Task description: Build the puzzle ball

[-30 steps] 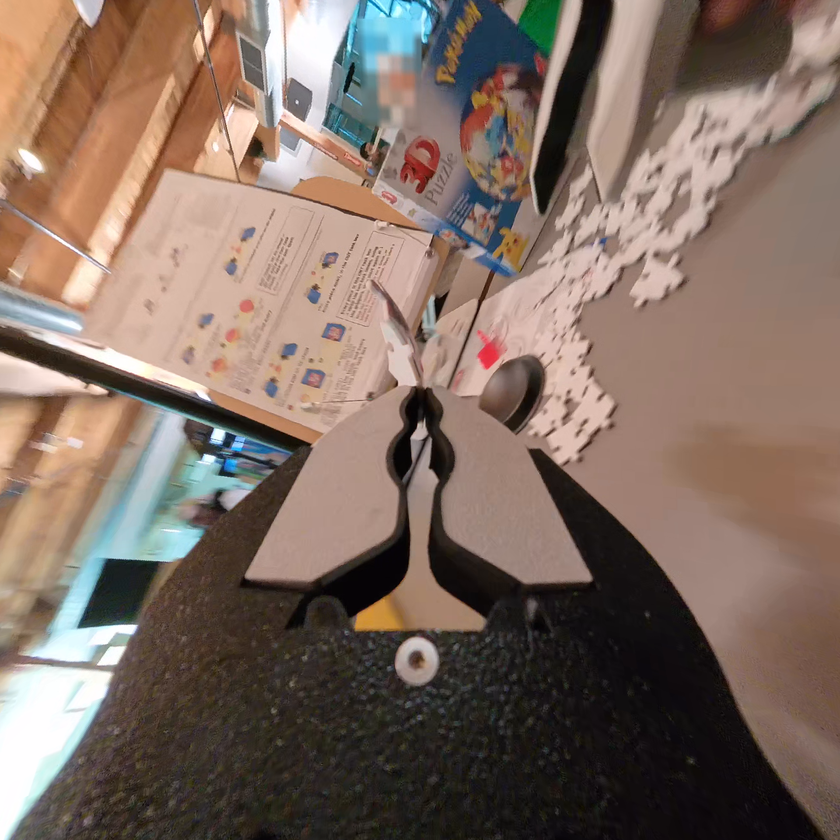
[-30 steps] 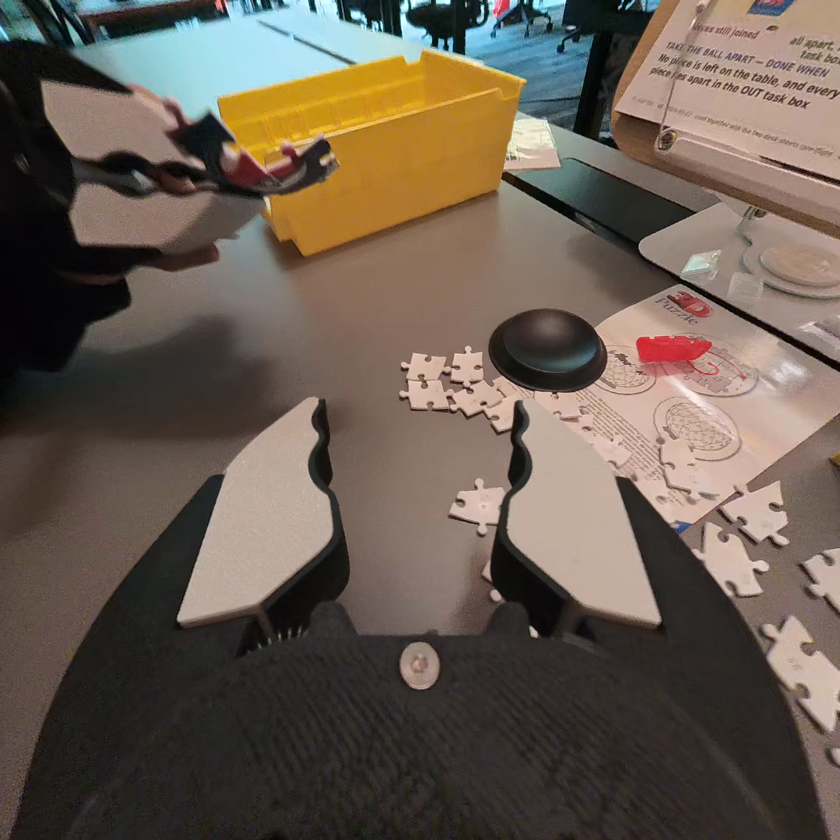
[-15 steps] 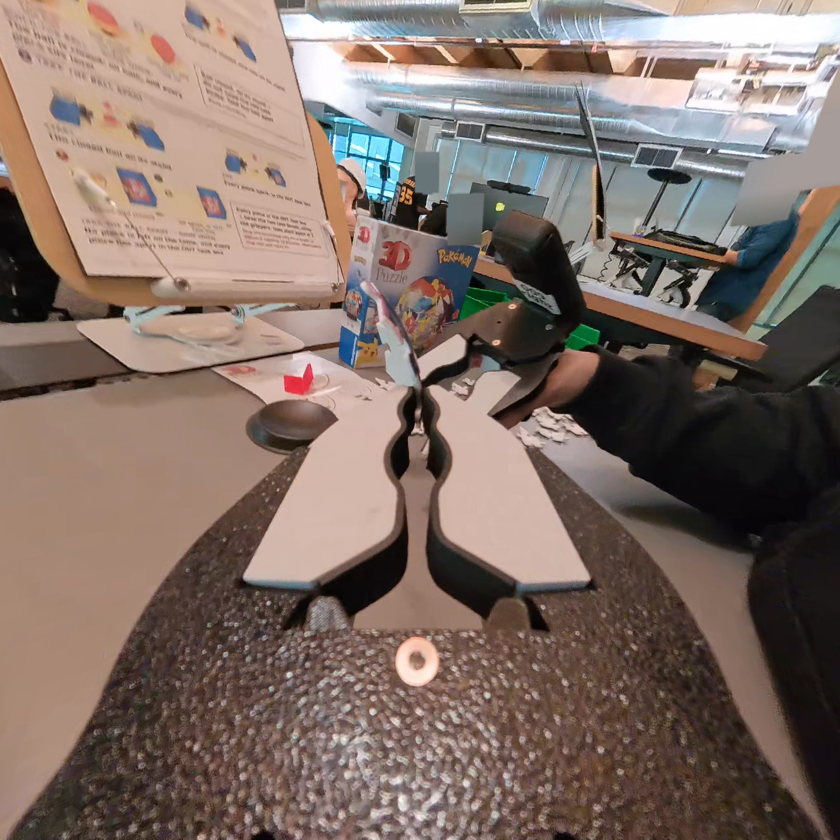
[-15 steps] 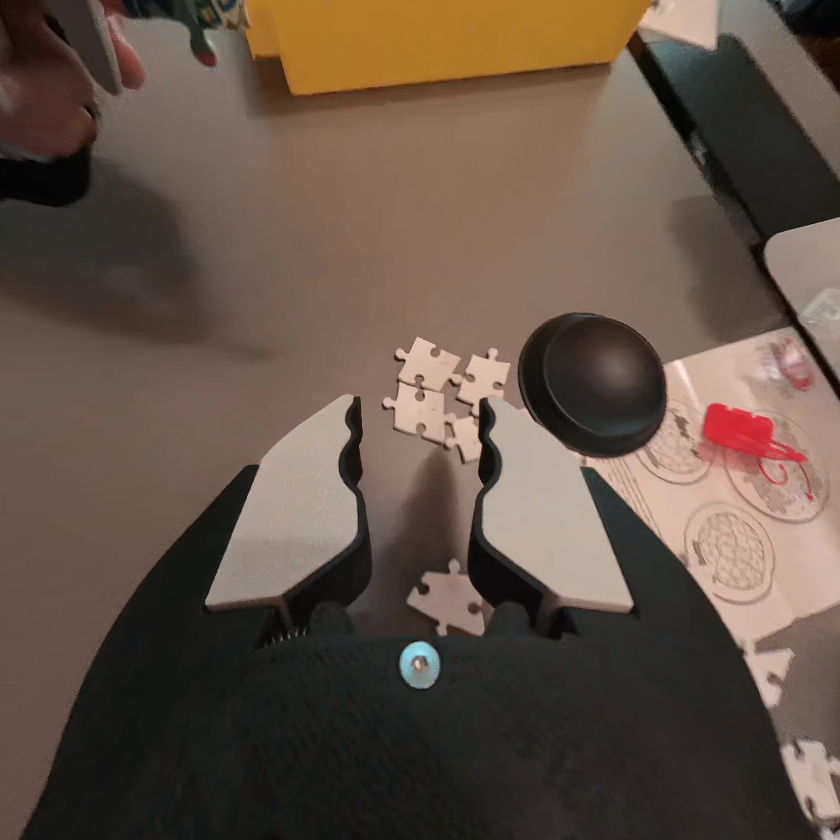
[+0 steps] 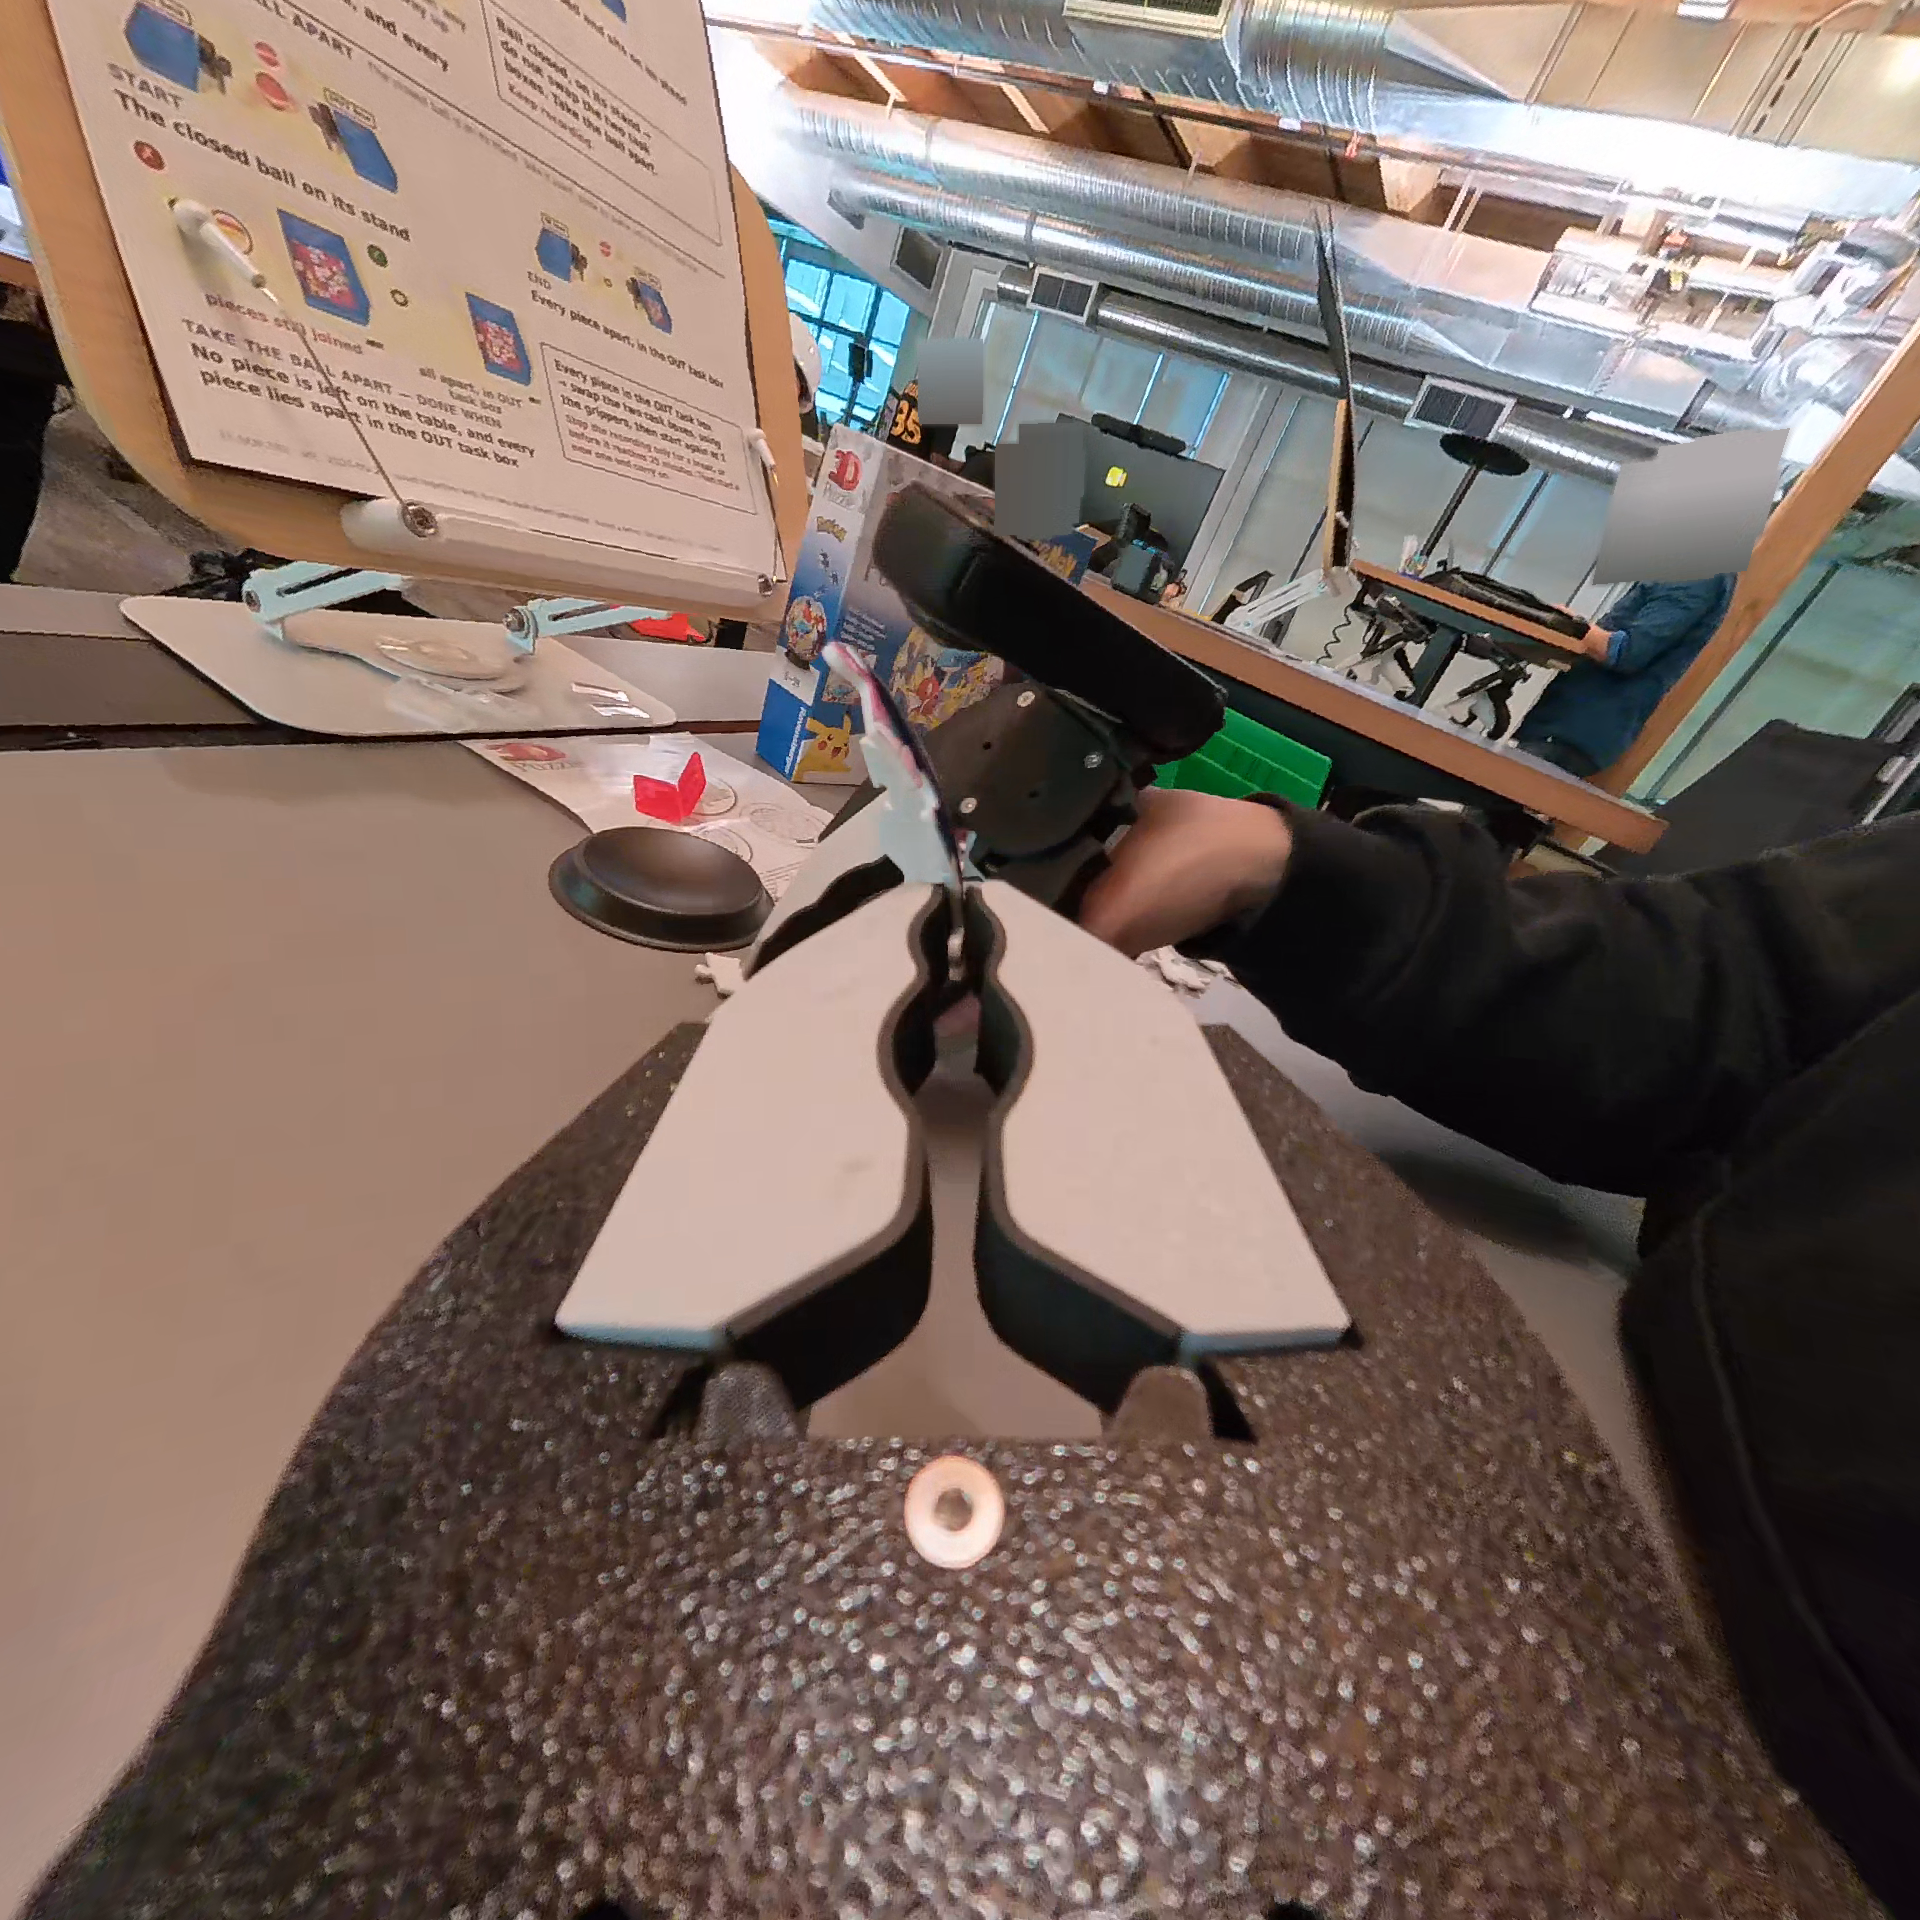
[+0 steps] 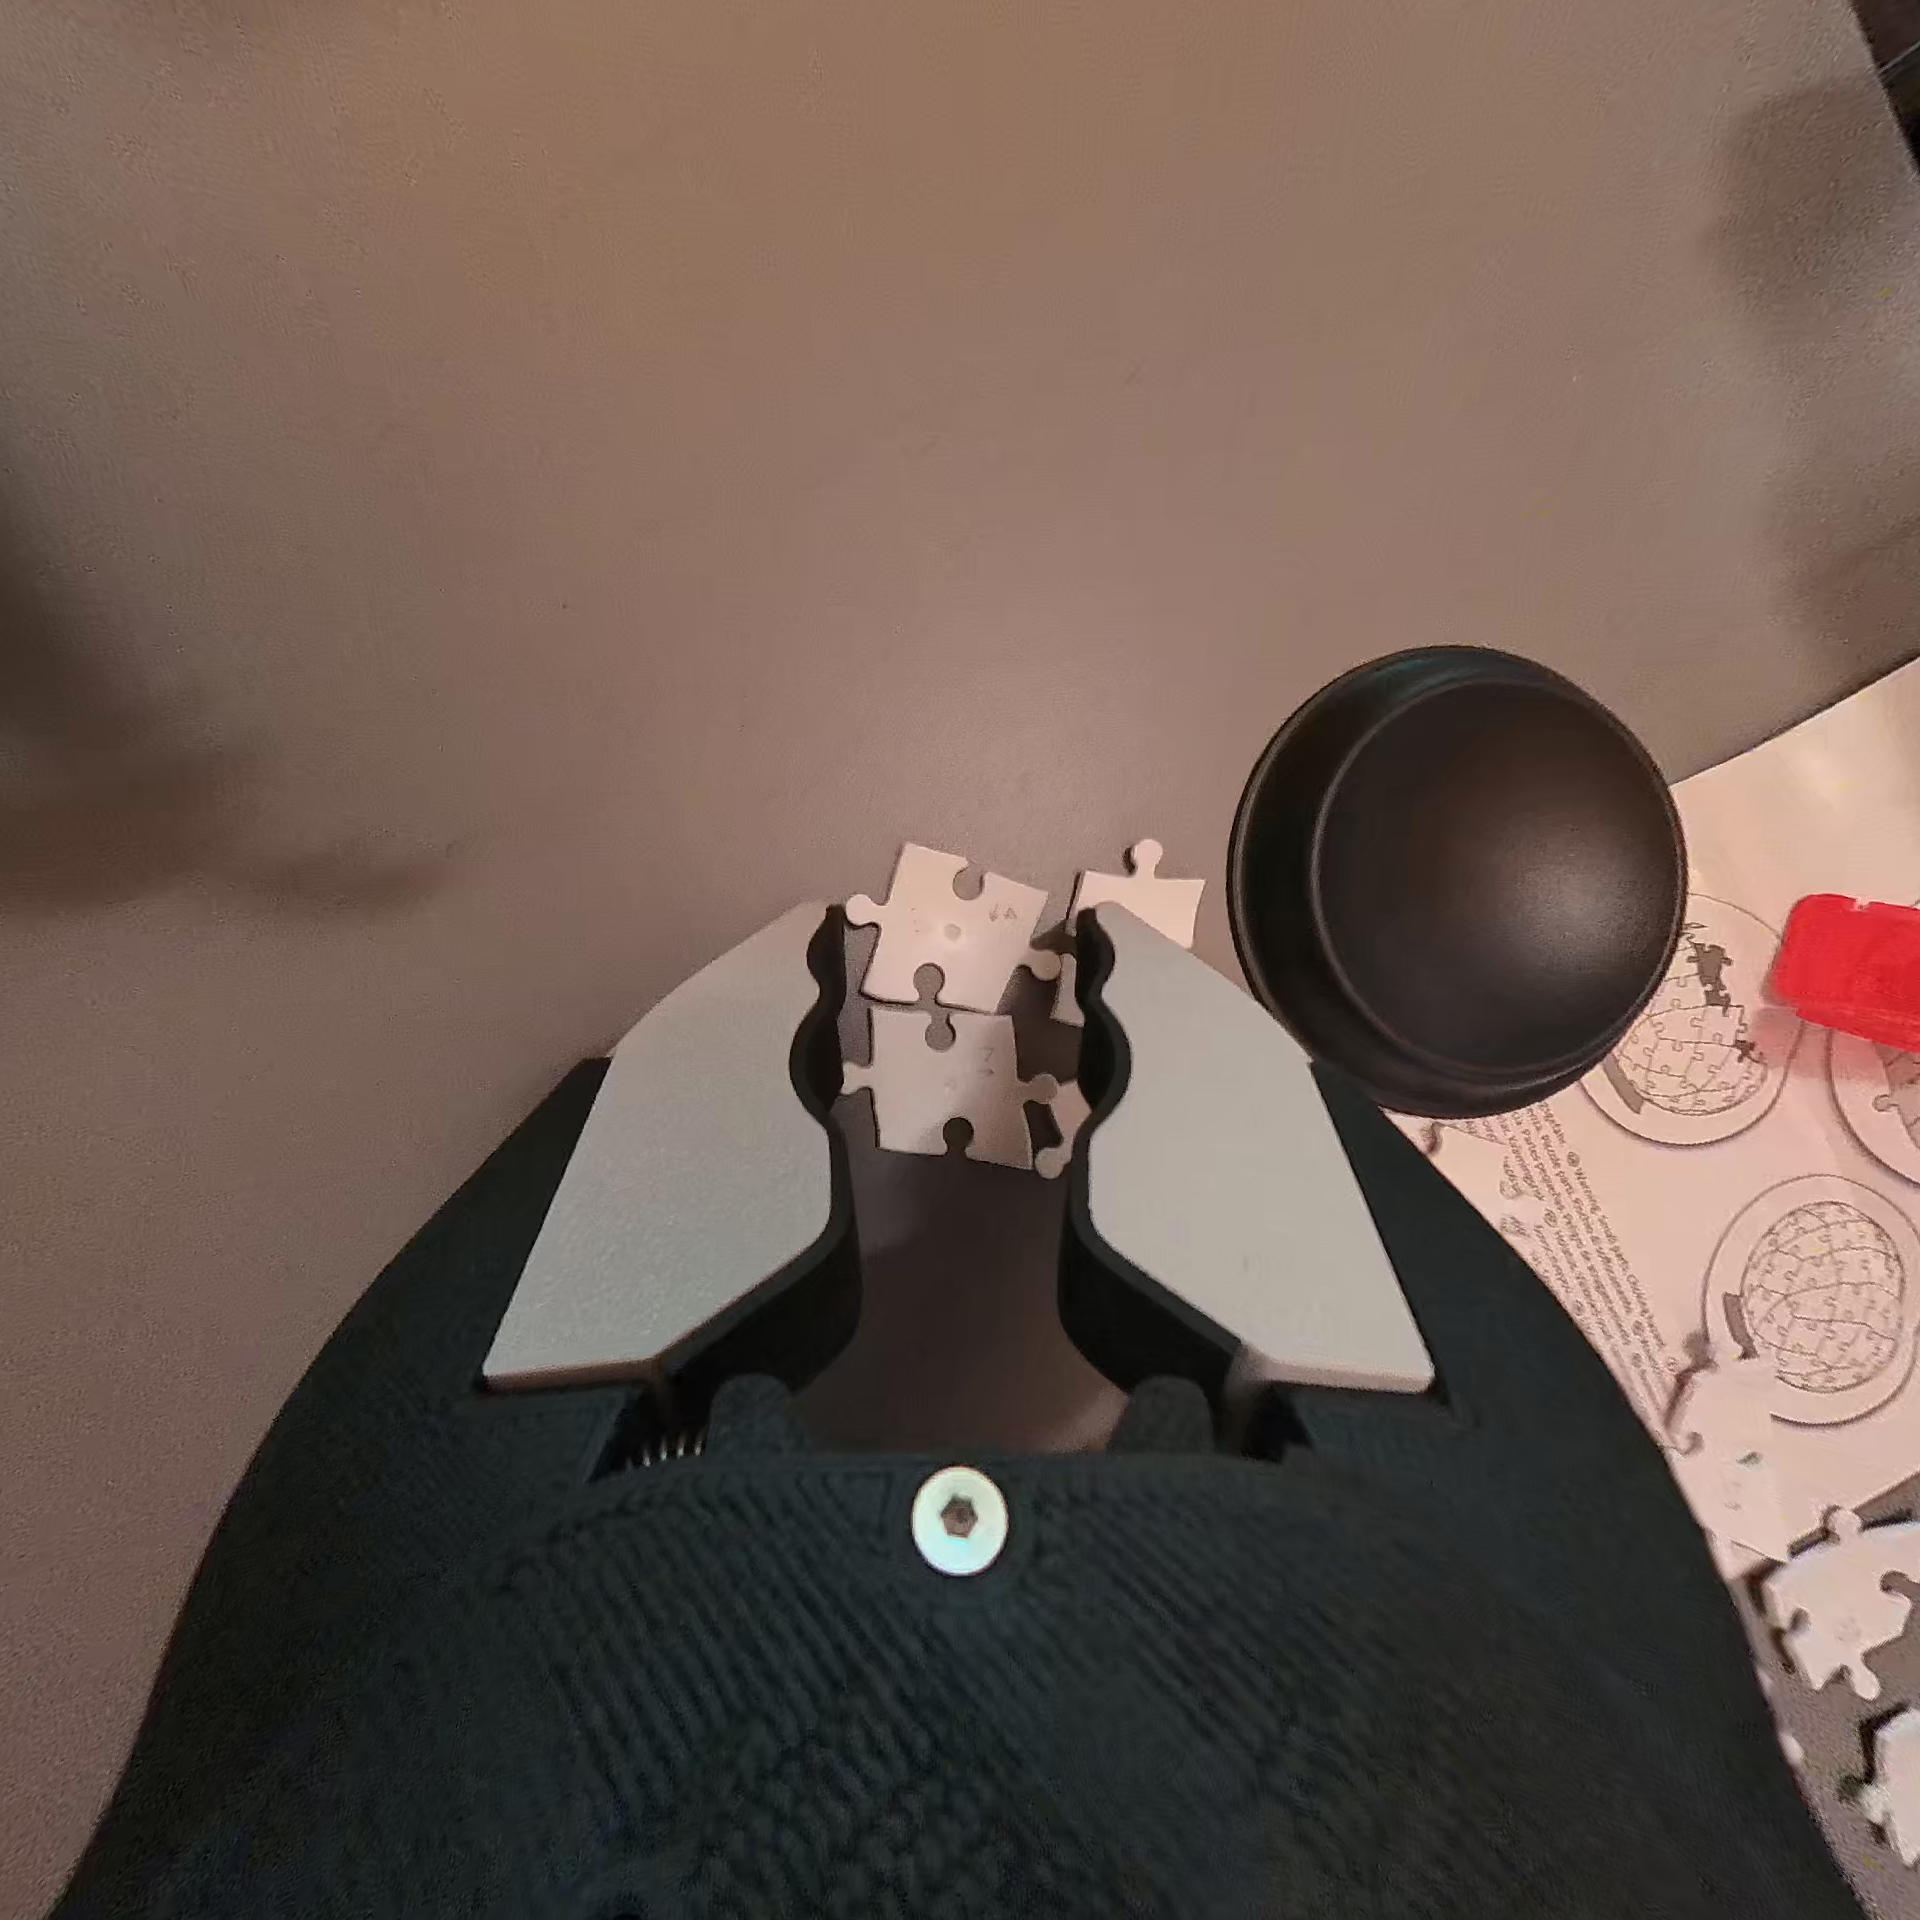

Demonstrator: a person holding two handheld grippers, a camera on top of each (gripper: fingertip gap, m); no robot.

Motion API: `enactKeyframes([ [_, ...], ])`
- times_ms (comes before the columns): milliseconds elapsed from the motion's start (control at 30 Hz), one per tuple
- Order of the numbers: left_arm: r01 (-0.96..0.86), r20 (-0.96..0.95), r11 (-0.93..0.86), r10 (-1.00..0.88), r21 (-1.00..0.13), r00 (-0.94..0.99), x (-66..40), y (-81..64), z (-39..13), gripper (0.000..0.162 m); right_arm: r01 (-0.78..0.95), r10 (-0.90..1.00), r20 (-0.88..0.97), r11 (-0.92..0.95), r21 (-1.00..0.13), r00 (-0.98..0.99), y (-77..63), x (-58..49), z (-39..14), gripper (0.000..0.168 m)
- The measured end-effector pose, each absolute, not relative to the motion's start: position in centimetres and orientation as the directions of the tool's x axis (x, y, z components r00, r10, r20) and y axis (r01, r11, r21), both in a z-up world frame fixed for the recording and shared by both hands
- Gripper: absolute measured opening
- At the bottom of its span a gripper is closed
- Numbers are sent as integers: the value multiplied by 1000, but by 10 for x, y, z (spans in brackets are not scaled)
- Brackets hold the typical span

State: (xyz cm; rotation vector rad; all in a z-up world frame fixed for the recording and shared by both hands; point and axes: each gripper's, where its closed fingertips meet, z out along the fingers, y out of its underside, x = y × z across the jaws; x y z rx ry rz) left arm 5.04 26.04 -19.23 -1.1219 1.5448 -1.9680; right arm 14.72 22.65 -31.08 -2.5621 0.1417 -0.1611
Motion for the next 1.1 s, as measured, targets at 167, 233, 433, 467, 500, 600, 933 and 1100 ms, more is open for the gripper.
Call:
enactKeyframes([
  [167,-180,336,-287,-713,-941,-616,48,257,-195,1,-86,-131,46,-837,-540,990,227,145,-312,40],
  [233,-174,335,-291,-712,-941,-617,48,257,-194,1,-78,-124,46,-831,-551,991,227,144,-312,36],
  [433,-163,339,-305,-715,-938,-612,46,260,-192,1,-21,-67,59,-818,-575,996,221,138,-311,35],
  [467,-161,338,-306,-714,-938,-613,46,260,-192,1,-10,-58,64,-810,-586,996,221,137,-309,35],
  [500,-158,337,-308,-713,-938,-615,45,260,-191,1,-5,-55,65,-798,-602,996,221,136,-305,35],
  [600,-153,338,-312,-712,-938,-616,45,260,-189,1,7,-12,22,-712,-702,1000,225,126,-284,35],
  [933,-216,367,-302,-650,-928,-666,38,247,-193,2,-895,333,-834,89,-437,440,168,107,-162,34],
  [1100,-271,381,-268,-613,-925,-692,39,232,-202,2,-955,377,-878,125,-269,296,143,94,-169,35],
])
